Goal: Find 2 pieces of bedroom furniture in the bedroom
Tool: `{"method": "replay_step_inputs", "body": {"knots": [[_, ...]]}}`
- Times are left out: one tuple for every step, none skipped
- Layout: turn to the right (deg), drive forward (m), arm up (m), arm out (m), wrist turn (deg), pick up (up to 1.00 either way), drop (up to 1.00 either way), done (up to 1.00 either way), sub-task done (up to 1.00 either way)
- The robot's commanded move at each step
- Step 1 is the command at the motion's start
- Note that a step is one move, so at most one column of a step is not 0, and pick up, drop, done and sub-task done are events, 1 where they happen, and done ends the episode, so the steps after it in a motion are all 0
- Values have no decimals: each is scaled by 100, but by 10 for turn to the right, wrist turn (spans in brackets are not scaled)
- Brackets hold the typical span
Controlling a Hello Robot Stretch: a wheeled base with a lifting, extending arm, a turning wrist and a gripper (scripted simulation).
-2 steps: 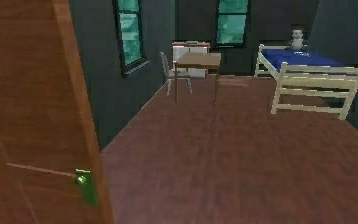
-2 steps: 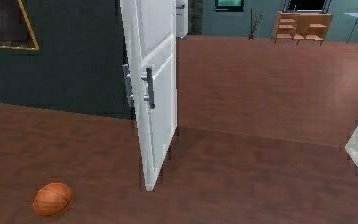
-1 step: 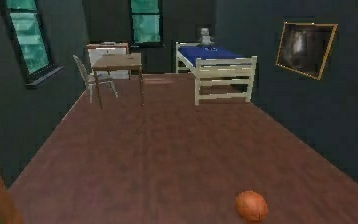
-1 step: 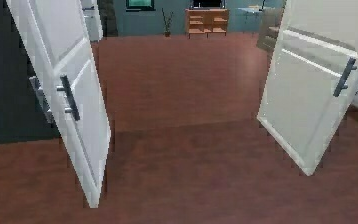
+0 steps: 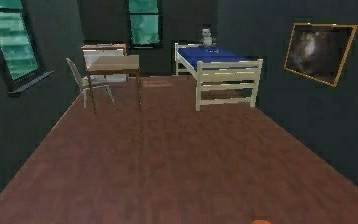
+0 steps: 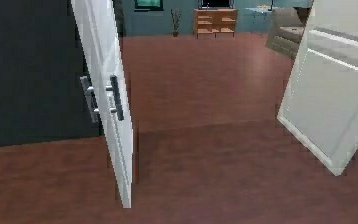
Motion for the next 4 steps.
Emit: {"method": "replay_step_inputs", "body": {"knots": [[-30, 0, 0, 0, 0, 0, 0, 0, 0], [0, 95, 0, 0, 0, 0, 0, 0, 0], [90, 0, 0, 0, 0, 0, 0, 0, 0], [0, 100, 0, 0, 0, 0, 0, 0, 0]]}}
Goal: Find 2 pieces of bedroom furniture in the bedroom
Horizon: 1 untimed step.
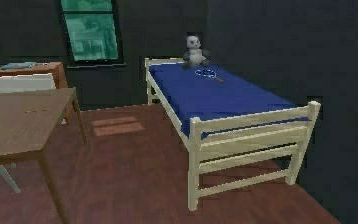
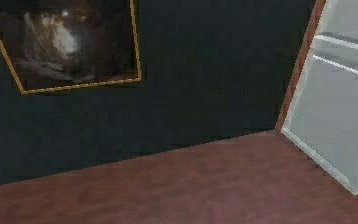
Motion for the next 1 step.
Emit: {"method": "replay_step_inputs", "body": {"knots": [[30, 0, 0, 0, 0, 0, 0, 0, 0]]}}
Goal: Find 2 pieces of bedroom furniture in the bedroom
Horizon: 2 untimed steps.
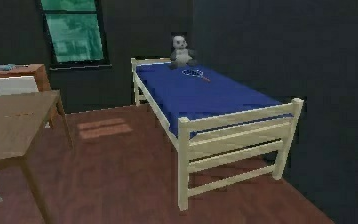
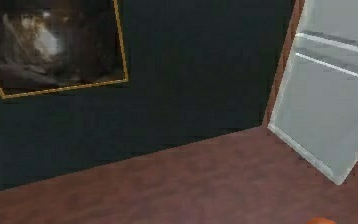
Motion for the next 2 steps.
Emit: {"method": "replay_step_inputs", "body": {"knots": [[0, 35, 0, 0, 0, 0, 0, 0, 0], [0, 0, 0, 0, 0, 0, 0, 100, 0]]}}
